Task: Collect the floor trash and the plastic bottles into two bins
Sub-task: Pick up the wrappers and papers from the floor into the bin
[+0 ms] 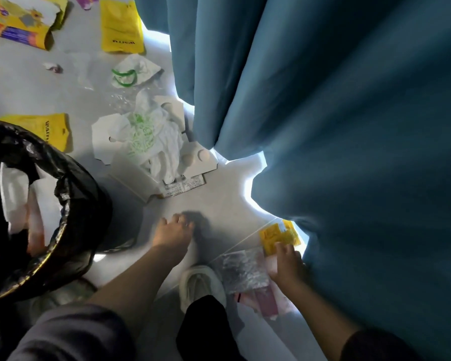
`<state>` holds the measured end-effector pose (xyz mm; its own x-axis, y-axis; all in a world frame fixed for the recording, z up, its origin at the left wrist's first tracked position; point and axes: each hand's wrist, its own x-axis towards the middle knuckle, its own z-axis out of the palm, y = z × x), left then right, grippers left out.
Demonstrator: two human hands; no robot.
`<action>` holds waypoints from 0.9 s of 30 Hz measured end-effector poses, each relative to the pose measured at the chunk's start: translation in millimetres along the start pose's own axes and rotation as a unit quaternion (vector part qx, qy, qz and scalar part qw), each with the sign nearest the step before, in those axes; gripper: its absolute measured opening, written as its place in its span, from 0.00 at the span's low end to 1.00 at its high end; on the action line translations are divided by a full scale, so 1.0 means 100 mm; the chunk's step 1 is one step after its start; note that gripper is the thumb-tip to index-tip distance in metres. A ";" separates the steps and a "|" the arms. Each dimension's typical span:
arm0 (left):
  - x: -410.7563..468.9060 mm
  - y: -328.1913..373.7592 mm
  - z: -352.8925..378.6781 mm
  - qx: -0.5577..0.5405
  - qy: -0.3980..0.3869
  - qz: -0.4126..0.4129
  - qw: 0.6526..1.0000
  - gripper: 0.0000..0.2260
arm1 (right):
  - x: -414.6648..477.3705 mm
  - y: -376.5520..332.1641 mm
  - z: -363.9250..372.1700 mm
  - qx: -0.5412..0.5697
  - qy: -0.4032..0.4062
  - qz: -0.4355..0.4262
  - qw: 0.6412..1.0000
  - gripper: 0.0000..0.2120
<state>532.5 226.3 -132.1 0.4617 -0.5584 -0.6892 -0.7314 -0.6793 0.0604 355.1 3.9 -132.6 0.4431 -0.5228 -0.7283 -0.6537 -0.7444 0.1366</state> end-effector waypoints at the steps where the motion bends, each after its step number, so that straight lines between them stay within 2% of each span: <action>1: 0.03 0.03 -0.01 -0.001 0.003 0.011 1.000 0.22 | -0.02 0.03 0.05 0.023 0.000 0.024 0.999 0.27; 8: 0.17 0.47 -0.05 -0.044 0.049 0.103 0.993 0.19 | -0.08 0.16 0.37 0.119 -0.050 0.117 0.985 0.41; 10: 0.20 0.57 -0.01 -0.053 0.057 0.119 0.990 0.18 | -0.07 0.13 0.39 0.129 -0.067 0.133 0.981 0.42; 15: 0.24 0.69 0.11 -0.063 0.077 0.131 0.986 0.16 | 0.15 0.04 0.44 0.190 -0.039 0.168 0.966 0.28; 18: 0.27 0.69 0.19 -0.089 0.080 0.122 0.985 0.16 | 0.28 -0.09 0.40 0.250 -0.002 0.184 0.951 0.13; 19: 0.28 0.70 0.21 -0.099 0.073 0.112 0.986 0.16 | 0.31 -0.13 0.36 0.270 0.012 0.190 0.944 0.10; 21: 0.31 0.72 0.26 -0.125 0.046 0.079 0.988 0.17 | 0.38 -0.20 0.30 0.288 0.031 0.154 0.945 0.10; 24: 0.37 0.77 0.26 -0.189 0.008 0.017 0.982 0.23 | 0.43 -0.29 0.13 0.326 0.042 0.080 0.941 0.15; 27: 0.42 0.89 0.22 -0.296 -0.016 -0.075 0.952 0.26 | 0.49 -0.34 0.03 0.306 0.041 0.029 0.951 0.11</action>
<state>475.2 152.9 -171.7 0.5162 -0.4252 -0.7435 -0.2432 -0.9051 0.3488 397.3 4.9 -175.5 0.4261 -0.6044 -0.6731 -0.9016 -0.3452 -0.2608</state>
